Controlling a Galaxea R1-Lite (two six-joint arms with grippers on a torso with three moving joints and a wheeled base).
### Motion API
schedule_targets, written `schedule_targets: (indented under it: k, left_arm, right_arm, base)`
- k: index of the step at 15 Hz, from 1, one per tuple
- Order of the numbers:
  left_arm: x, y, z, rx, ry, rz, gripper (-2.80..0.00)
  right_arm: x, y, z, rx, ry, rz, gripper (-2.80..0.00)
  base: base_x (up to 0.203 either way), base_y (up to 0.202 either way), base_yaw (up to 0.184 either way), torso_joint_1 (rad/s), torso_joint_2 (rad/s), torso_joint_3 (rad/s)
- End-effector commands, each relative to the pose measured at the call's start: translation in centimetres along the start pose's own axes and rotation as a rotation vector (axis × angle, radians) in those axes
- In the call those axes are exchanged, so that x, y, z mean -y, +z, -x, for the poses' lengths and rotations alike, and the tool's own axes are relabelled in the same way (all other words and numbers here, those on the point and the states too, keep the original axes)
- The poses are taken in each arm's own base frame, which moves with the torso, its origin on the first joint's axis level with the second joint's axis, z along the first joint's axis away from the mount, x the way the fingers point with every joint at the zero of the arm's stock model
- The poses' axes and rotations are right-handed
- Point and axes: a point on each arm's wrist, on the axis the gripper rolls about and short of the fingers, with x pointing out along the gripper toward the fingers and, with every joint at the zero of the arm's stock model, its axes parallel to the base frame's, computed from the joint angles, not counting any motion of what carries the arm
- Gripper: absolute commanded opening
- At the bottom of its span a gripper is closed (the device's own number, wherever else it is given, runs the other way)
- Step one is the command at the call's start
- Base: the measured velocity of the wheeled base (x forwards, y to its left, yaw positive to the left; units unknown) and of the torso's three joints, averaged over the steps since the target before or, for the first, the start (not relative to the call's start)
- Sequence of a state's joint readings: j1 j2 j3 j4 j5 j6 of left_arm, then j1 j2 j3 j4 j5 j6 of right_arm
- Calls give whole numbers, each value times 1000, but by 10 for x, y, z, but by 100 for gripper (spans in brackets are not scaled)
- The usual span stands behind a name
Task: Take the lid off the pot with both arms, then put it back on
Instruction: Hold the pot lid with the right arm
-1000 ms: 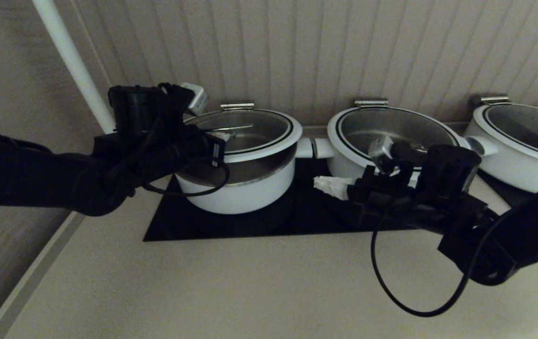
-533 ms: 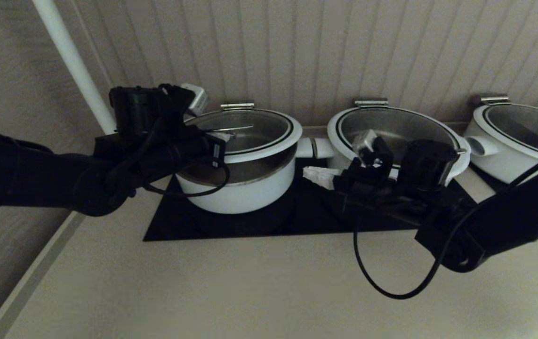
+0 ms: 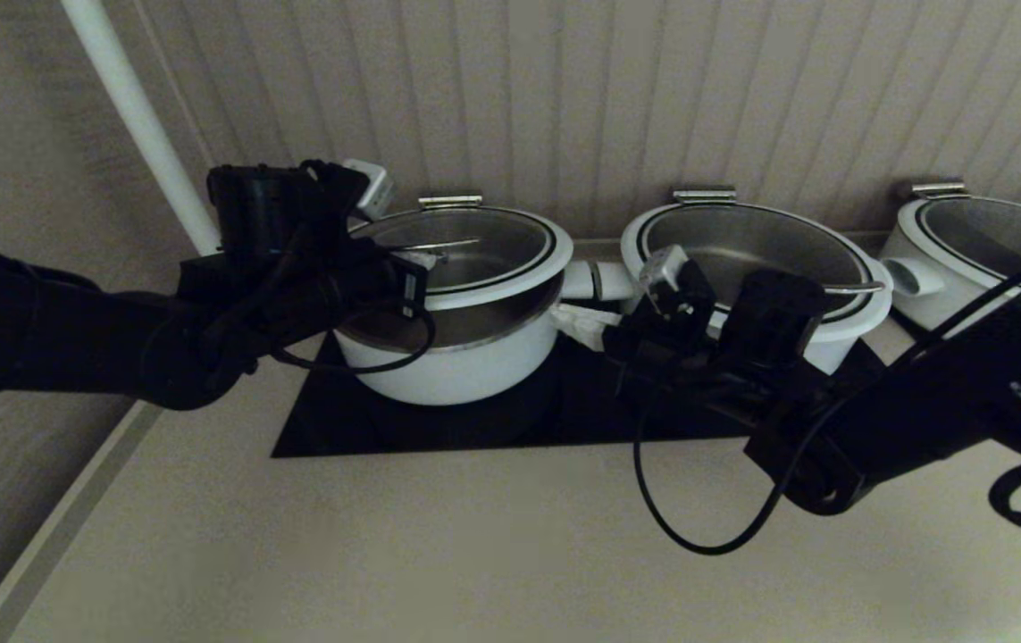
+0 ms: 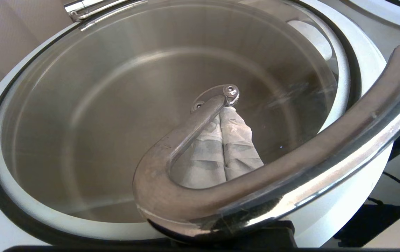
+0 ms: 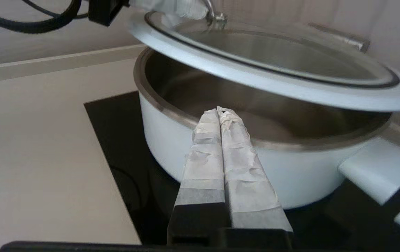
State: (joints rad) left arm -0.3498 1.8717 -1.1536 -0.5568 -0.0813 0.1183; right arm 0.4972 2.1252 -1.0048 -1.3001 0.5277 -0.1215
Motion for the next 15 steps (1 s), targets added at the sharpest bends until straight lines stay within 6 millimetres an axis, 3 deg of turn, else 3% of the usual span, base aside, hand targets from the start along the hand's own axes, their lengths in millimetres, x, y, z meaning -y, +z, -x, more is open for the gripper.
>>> schedule_targets:
  k: [1, 7, 15]
  left_arm:
    - [-3, -1, 0, -1, 10, 0, -280]
    - [-4, -2, -1, -2, 10, 0, -280]
    - [-4, -1, 0, -1, 11, 0, -280]
  right_arm:
    - [-1, -3, -4, 13, 7, 7, -280]
    - [-4, -7, -21, 42, -25, 18, -280]
    - [-6, -22, -25, 27, -49, 9, -280]
  base:
    - [0, 0, 0, 0, 0, 0]
    - [0, 0, 0, 0, 0, 0]
    - [0, 0, 0, 0, 0, 0]
